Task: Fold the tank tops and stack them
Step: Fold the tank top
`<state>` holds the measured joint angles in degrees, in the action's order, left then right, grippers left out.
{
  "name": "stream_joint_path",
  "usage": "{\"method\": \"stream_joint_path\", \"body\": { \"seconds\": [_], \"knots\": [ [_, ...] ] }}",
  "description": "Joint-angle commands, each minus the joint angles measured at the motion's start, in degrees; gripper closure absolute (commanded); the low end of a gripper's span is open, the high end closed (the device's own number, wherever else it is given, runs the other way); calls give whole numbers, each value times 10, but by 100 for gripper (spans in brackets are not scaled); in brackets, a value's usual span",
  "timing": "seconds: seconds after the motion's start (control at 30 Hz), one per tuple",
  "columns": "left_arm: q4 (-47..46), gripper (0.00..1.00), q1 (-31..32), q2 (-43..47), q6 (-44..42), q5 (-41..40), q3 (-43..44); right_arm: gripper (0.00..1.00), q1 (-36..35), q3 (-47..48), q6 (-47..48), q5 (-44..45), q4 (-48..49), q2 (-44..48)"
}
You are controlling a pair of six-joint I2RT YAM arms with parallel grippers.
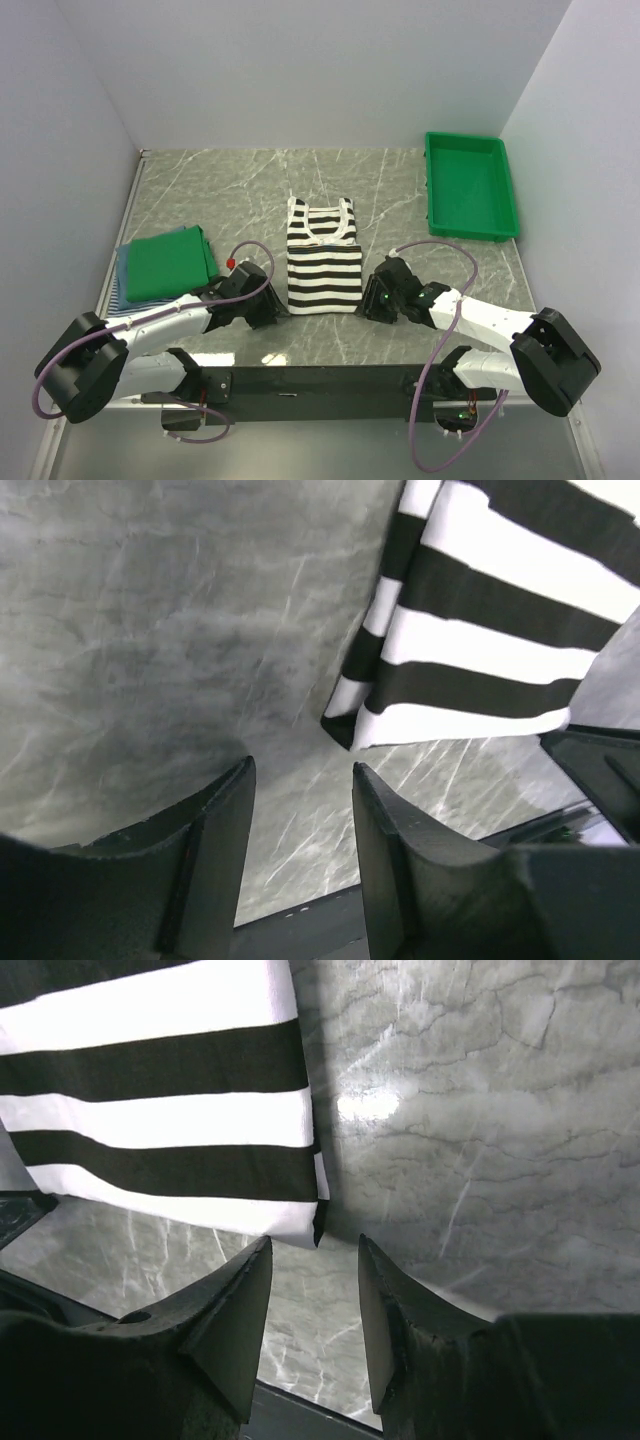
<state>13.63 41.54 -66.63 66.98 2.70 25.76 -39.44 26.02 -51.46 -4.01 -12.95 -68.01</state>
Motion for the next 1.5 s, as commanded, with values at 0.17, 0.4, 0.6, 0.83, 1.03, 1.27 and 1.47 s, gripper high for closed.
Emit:
{"method": "stream_joint_path", "body": {
  "seconds": [0.17,0.4,0.6,0.83,1.03,1.27,1.47],
  "knots": [
    [-115,52,-14,-2,39,19,-36,53,11,-30,-26,4,28,12],
    [-132,56,-15,-19,68,3,-51,54,40,-62,-36,-8,56,18],
    [-149,59,-15,-35,75,-7,-56,56,55,-72,-41,-25,94,-2],
    [-138,65,-14,-52,68,-16,-49,68,55,-77,-39,-28,108,-19],
    [-142,83,-13,-73,58,-11,-44,82,55,-72,-27,-13,94,-13],
    [-108,99,1,-76,37,-14,-25,98,53,-61,-3,-21,80,-15],
    [-28,99,32,-28,32,-22,-27,100,11,-62,1,-4,16,40]
  ]
}}
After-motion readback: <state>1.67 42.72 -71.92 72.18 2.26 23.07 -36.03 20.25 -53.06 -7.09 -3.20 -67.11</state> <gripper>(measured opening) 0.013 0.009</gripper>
